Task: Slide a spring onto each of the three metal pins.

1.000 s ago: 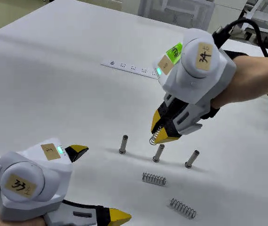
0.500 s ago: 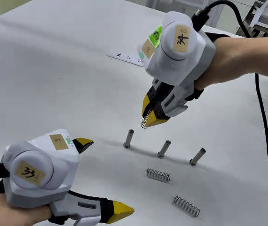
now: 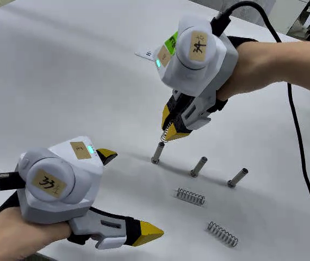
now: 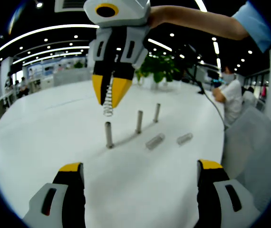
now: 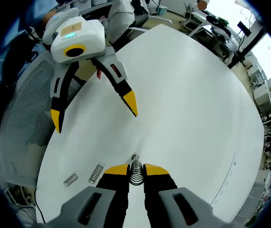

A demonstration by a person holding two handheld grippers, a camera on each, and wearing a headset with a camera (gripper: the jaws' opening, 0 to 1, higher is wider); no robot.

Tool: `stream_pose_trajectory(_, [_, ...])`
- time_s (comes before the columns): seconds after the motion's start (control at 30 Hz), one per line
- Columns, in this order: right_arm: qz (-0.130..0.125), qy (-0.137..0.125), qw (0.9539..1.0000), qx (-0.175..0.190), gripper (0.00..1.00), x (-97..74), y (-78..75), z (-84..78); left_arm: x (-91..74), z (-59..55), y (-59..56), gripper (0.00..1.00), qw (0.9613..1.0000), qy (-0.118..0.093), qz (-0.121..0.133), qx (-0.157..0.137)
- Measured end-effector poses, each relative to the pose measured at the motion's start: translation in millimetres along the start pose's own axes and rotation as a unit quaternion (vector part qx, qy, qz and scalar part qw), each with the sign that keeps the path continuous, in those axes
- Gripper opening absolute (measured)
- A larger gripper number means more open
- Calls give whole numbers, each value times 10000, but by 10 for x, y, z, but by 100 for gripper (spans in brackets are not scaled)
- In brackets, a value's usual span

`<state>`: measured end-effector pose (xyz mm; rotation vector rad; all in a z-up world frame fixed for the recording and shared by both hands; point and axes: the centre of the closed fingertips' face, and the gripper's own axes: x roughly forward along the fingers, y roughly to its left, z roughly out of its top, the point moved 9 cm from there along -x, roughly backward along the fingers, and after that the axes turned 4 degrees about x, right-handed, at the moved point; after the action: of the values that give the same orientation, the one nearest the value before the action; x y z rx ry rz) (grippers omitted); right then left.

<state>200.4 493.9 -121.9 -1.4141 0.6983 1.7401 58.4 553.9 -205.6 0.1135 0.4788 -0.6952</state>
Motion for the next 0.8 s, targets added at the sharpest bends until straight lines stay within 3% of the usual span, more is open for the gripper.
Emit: stream_pose_trajectory(0.8, [69,154,9998,-70,12,174,-93,-78,10,-68,16,100,9999,85,8,-119])
